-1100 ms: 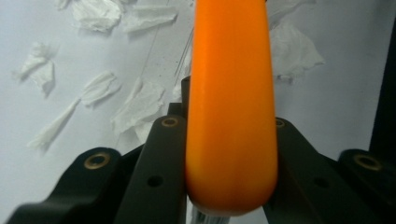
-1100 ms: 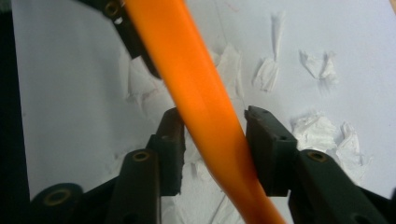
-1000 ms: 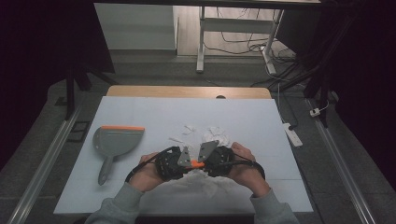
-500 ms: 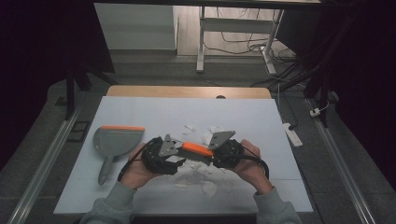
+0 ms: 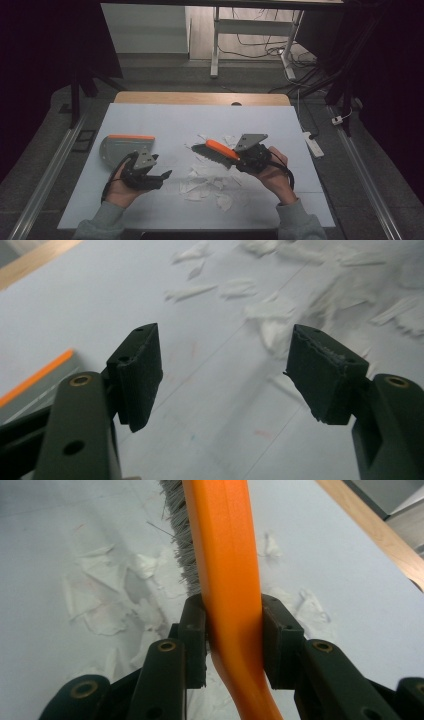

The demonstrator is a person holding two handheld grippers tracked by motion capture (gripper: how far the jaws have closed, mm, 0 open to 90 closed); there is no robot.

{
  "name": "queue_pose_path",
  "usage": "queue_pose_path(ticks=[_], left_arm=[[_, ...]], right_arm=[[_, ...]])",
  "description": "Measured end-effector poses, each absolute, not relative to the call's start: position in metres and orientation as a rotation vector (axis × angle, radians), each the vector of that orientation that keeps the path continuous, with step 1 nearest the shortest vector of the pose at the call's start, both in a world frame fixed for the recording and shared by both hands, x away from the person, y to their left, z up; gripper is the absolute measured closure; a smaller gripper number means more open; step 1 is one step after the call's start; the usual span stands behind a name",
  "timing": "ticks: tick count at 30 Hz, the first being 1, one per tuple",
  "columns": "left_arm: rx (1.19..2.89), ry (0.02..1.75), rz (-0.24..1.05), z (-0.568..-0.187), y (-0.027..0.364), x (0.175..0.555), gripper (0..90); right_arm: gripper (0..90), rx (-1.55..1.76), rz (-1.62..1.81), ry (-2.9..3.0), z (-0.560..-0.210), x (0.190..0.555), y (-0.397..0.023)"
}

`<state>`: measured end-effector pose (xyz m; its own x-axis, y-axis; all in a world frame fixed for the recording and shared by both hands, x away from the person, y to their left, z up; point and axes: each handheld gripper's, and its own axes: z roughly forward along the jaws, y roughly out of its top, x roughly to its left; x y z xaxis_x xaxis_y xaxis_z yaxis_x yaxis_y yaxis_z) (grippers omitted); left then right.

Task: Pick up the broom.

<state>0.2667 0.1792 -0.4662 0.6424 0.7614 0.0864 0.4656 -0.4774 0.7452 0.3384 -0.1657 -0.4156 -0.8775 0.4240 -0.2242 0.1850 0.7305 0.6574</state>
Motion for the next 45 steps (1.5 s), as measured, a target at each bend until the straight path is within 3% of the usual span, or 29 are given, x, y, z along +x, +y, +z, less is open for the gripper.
queue_pose_path(ticks=[13, 33, 45], left_arm=[[2.093, 1.085, 0.529, -0.491, 0.223, 0.247, 30.9], [2.059, 1.137, 0.516, -0.505, 0.240, 0.245, 31.0], [2.054, 1.134, 0.520, -0.510, 0.239, 0.253, 31.0]], right_arm=[[67.8, 0.600, 0.962, 2.493, -0.415, 0.347, -0.185], [68.2, 0.733, 0.932, 2.398, -0.413, 0.357, -0.203], [68.2, 0.907, 0.768, 2.404, -0.413, 0.407, -0.212]])
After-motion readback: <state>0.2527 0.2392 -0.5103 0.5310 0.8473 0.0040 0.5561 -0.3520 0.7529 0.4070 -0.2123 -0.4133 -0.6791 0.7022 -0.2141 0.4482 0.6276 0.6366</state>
